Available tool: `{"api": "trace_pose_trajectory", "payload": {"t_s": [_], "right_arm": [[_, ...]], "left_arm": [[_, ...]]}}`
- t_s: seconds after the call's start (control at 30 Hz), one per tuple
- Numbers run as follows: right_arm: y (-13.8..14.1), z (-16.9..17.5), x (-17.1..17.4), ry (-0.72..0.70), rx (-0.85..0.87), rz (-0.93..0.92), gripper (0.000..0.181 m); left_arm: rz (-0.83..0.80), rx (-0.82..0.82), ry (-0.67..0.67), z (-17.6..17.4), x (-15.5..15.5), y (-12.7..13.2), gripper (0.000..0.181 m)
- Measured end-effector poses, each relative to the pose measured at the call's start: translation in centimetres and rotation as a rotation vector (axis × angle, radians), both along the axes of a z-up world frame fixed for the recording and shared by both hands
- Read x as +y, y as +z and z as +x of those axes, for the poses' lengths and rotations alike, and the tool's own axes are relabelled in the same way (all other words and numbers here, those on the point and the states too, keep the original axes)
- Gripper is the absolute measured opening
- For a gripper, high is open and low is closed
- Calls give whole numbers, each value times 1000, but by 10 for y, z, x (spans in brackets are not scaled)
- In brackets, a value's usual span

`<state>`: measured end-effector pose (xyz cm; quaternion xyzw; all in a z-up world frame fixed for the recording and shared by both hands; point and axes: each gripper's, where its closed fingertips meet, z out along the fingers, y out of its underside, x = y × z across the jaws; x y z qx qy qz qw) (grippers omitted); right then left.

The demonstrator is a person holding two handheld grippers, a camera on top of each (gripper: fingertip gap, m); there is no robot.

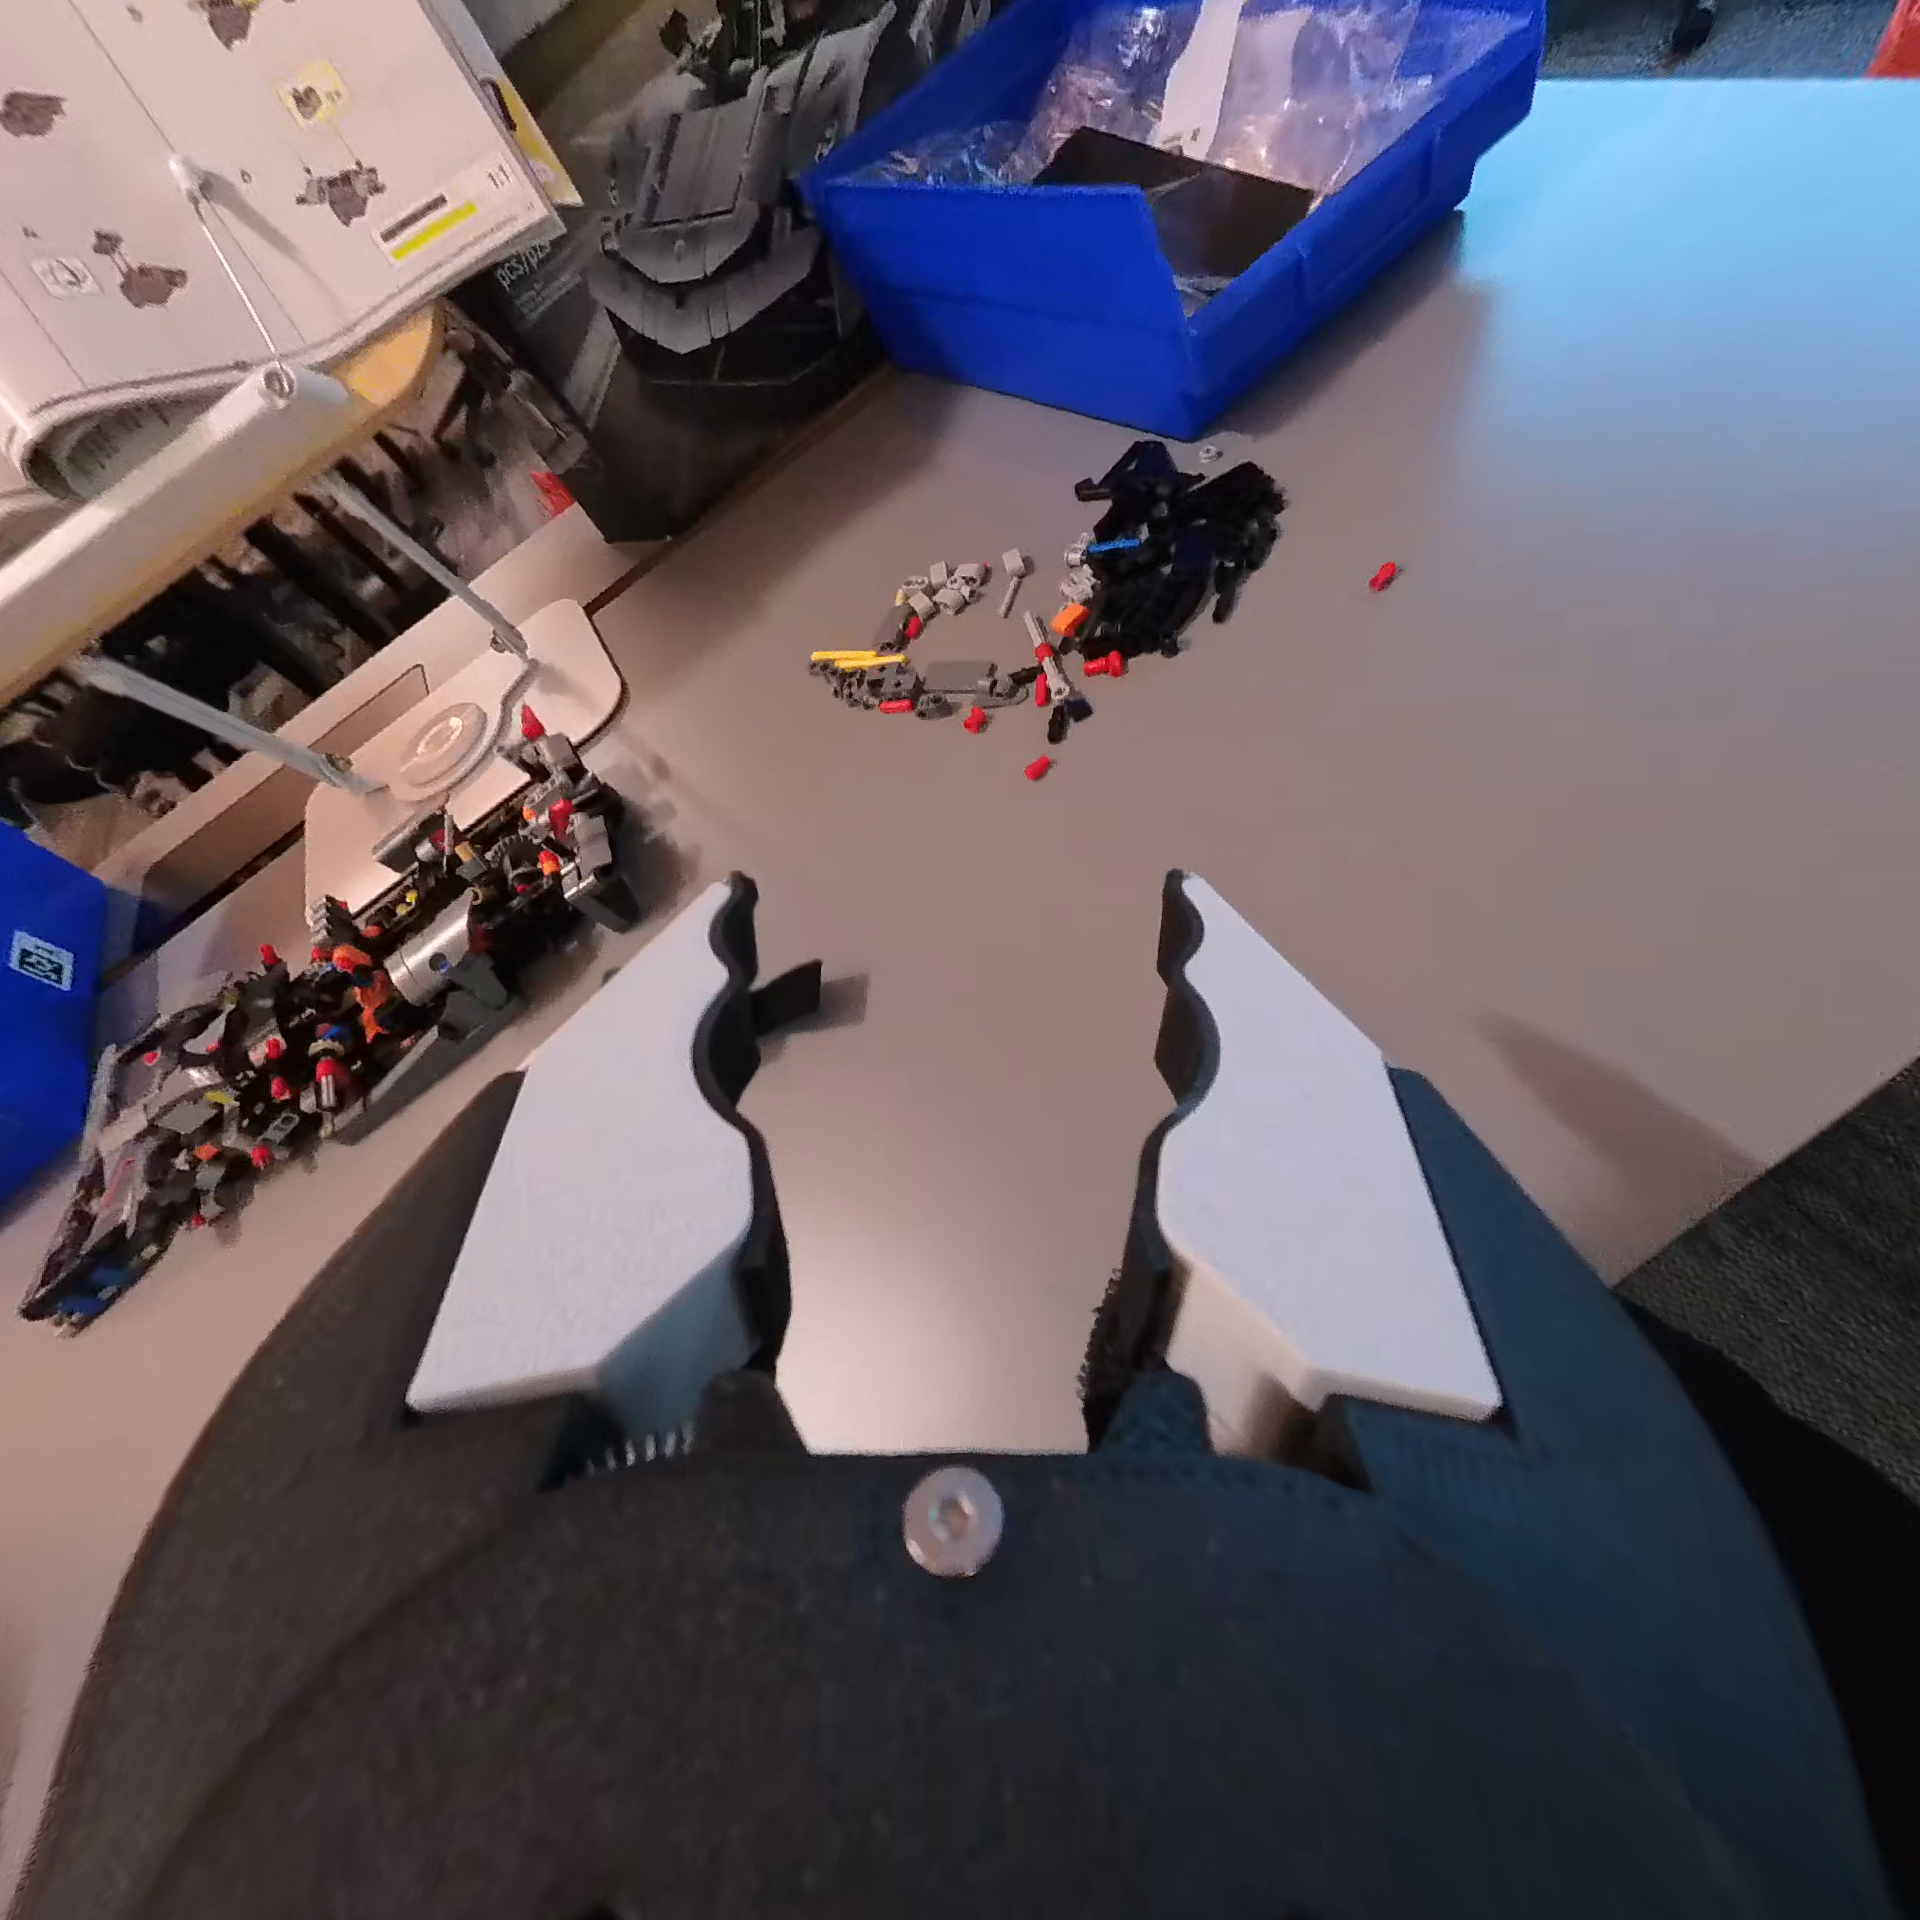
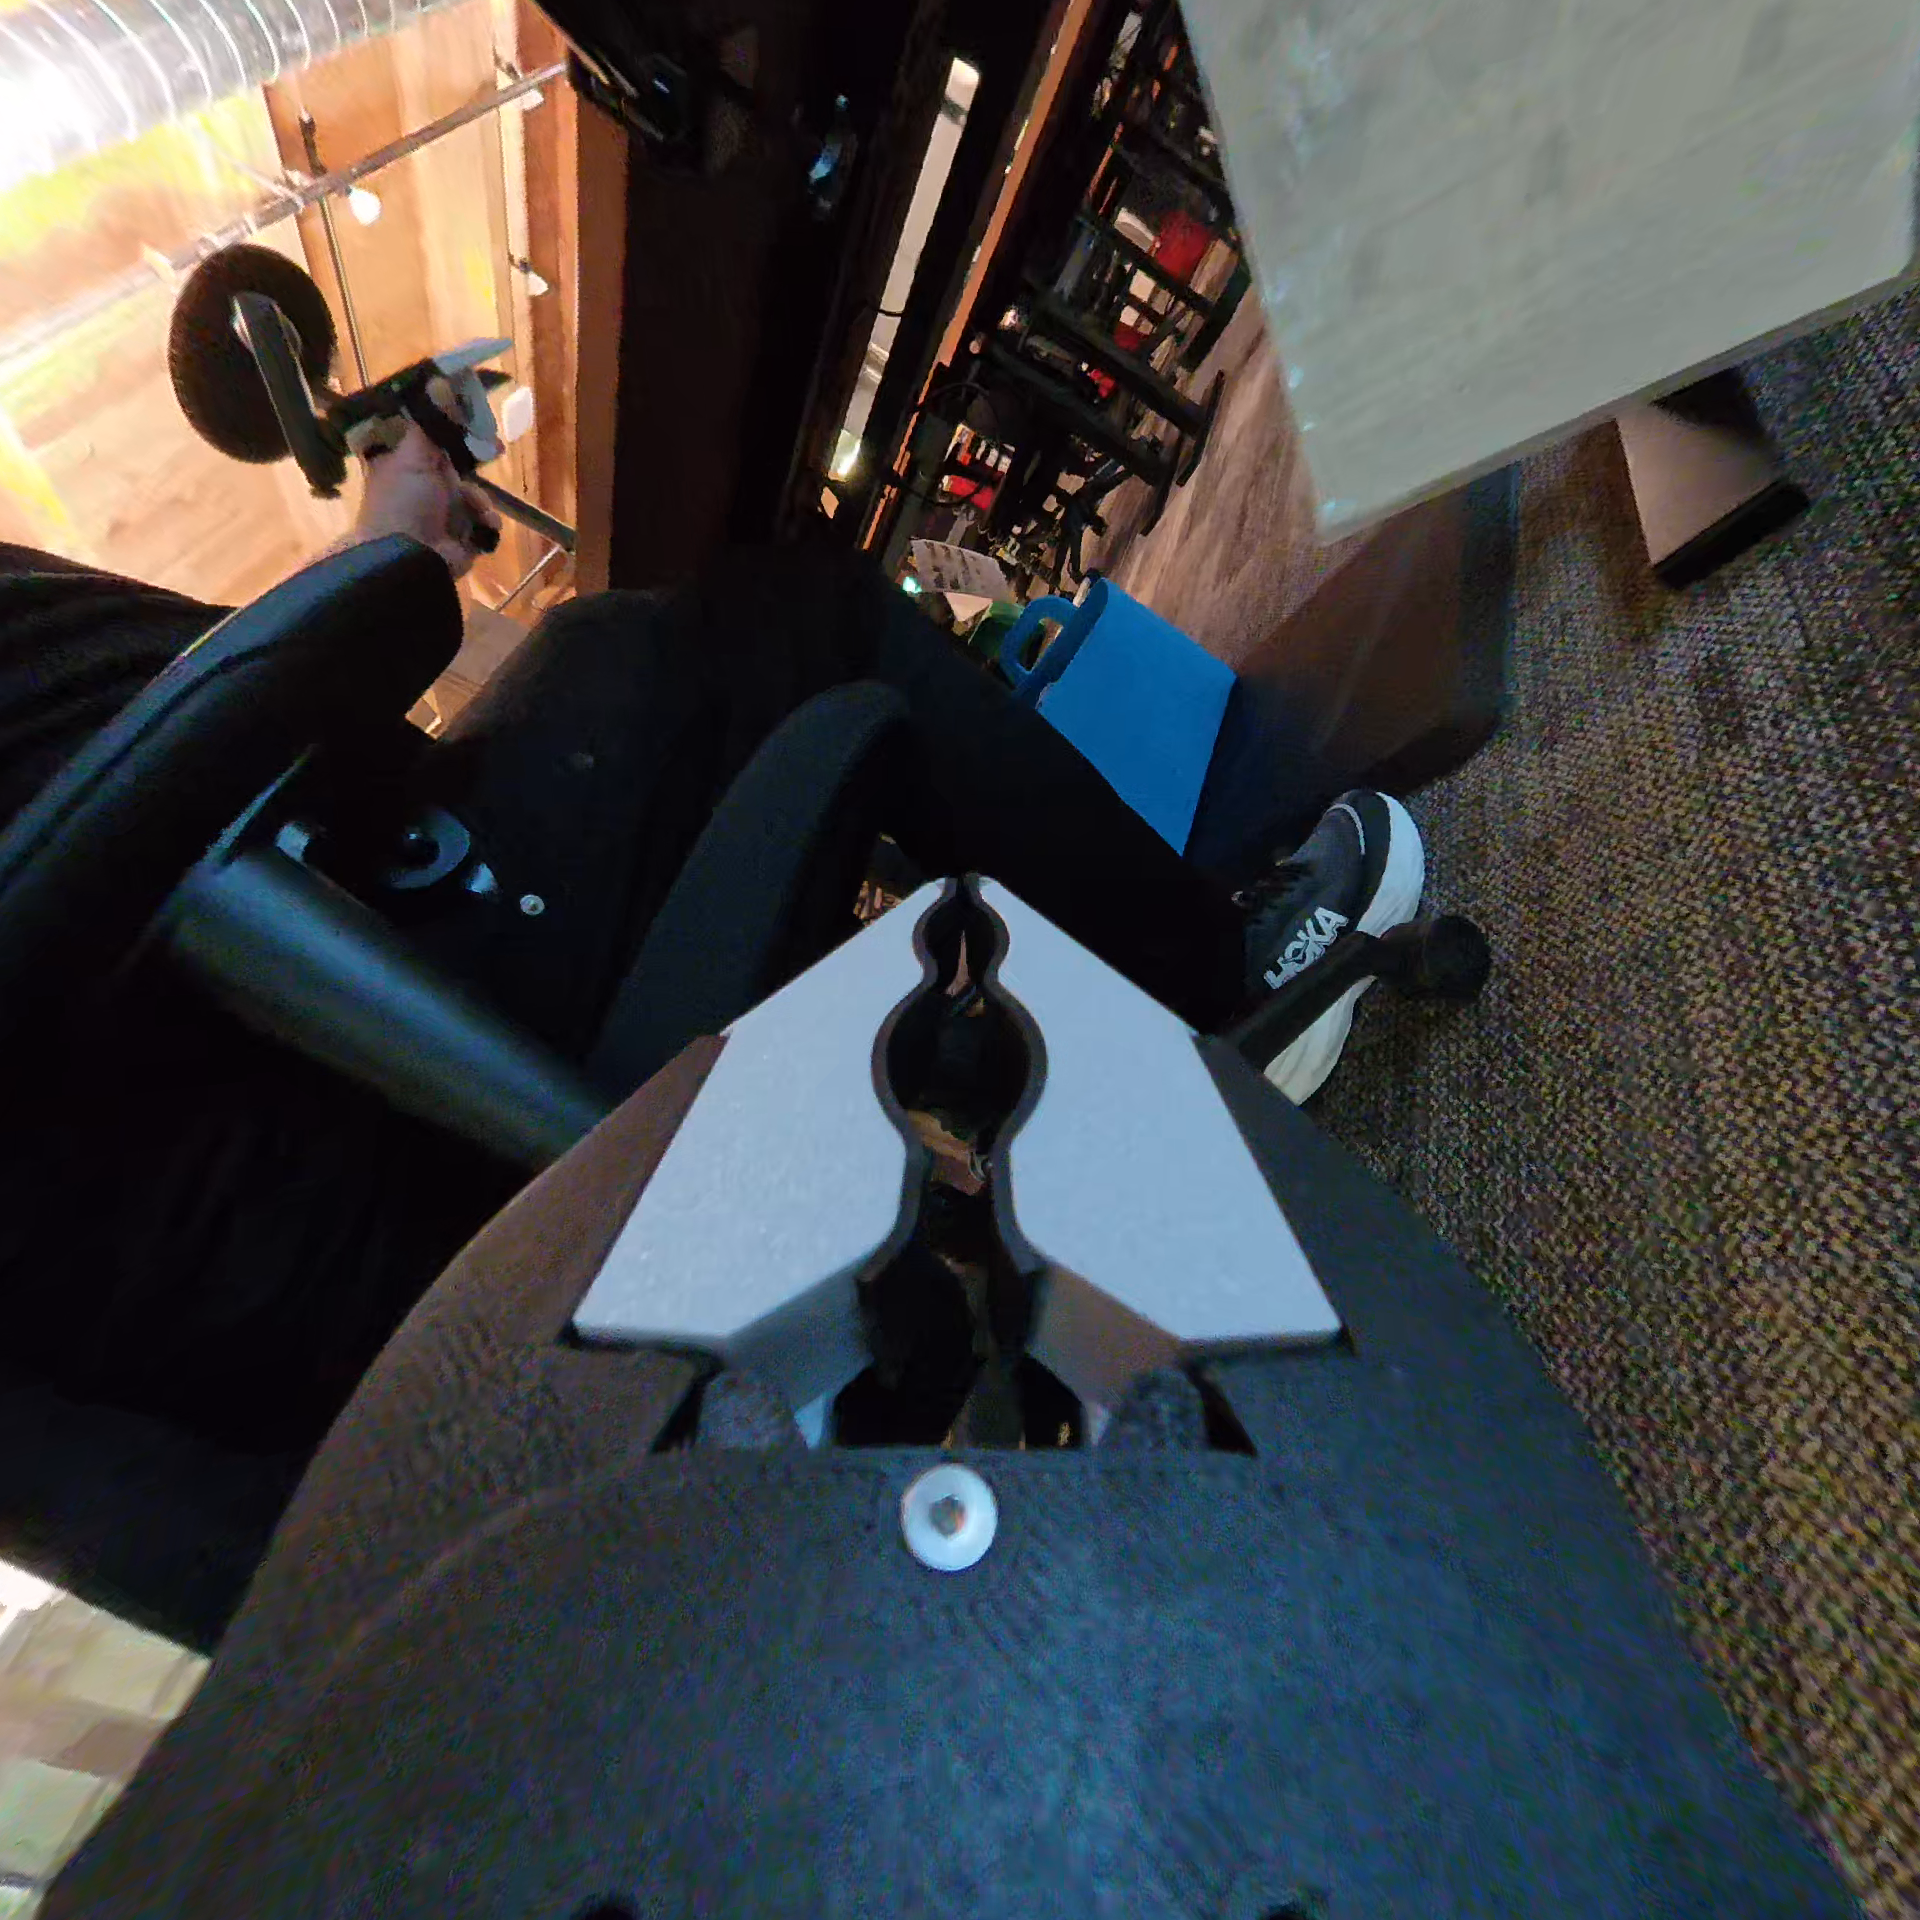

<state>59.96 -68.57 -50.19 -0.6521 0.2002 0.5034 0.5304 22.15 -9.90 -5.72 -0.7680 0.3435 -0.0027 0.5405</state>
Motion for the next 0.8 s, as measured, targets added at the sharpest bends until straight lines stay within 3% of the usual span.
{"api": "trace_pose_trajectory", "payload": {"t_s": [0.17, 0.3, 0.4, 0.6, 0.7, 0.8], "right_arm": [[23, -15, 10, 74, -54, 24, 0], [75, -15, 22, 90, -193, 73, 0], [139, -15, 32, 96, -360, 133, 1], [308, -50, 53, 160, -696, 367, 0], [384, -87, 75, 204, -796, 483, 0], [429, -152, 109, 361, -881, 533, 0]], "left_arm": [[23, 17, -40, 11, -5, 8, 79], [32, -26, -62, 4, -12, 13, 80], [43, -37, -67, -14, -16, 13, 82], [67, -170, -107, -50, -37, 23, 85], [80, -215, -150, -66, -50, 32, 86], [57, -256, -215, -80, -64, 33, 93]]}}
